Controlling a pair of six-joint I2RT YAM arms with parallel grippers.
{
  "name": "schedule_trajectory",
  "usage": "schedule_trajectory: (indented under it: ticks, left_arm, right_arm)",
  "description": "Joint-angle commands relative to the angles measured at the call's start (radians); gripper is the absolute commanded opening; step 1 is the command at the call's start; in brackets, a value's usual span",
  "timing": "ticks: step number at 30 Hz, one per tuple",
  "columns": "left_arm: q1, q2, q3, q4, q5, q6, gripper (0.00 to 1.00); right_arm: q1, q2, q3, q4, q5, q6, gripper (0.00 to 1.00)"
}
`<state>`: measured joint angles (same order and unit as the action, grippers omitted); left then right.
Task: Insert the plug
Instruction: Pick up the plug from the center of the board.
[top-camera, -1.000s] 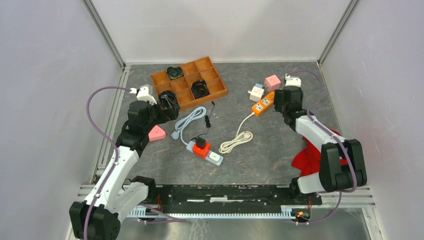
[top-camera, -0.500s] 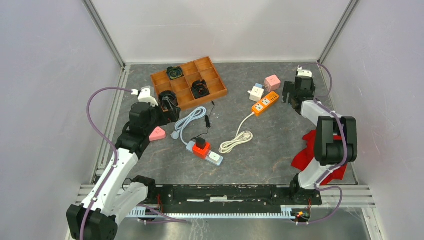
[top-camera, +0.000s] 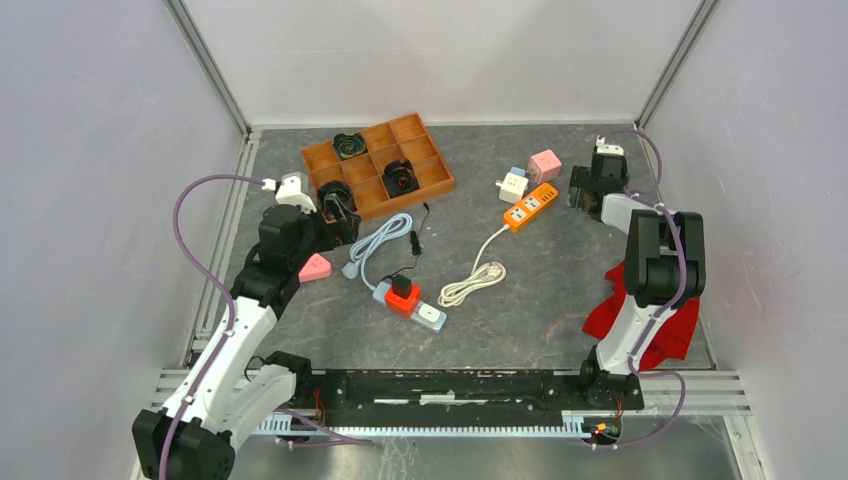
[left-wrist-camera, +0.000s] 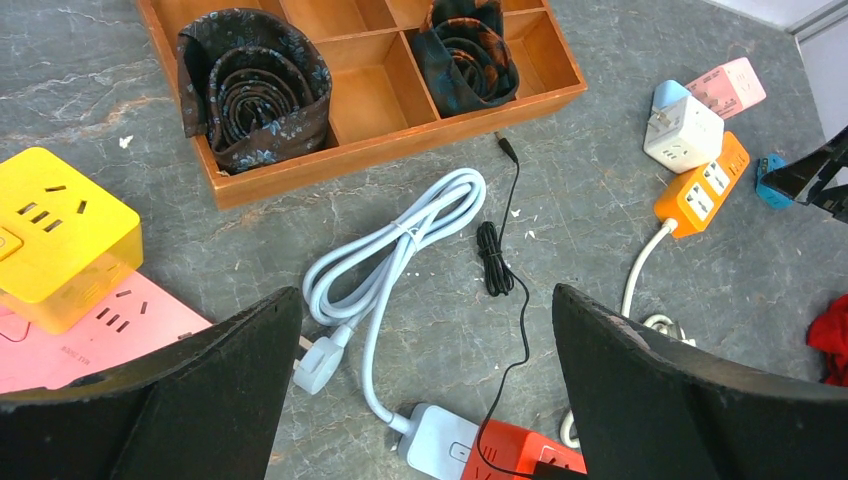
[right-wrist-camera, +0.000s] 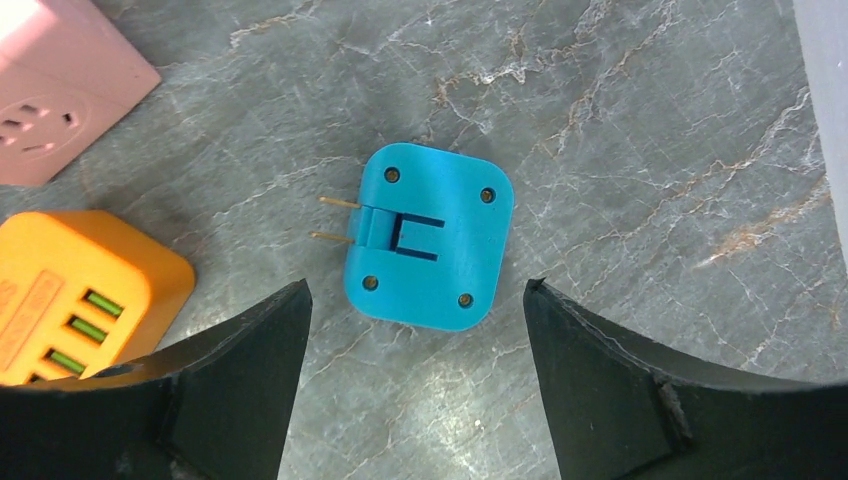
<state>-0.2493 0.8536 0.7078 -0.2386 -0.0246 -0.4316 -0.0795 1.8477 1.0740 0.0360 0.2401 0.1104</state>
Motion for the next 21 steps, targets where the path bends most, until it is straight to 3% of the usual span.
schedule_trajectory:
  ticks: [1,21]
  left_arm:
    - [-0.004,-0.017,0.039,0.005,-0.014,0.037,1.00]
    - [-0.004,-0.008,0.036,0.011,-0.015,0.035,1.00]
  right_arm:
    - [-0.015,0.038,0.056,0.013,-0.004,0.002,0.83]
    - [-0.020,0.012,-0.012,0.053,-0.089,-0.020,0.56]
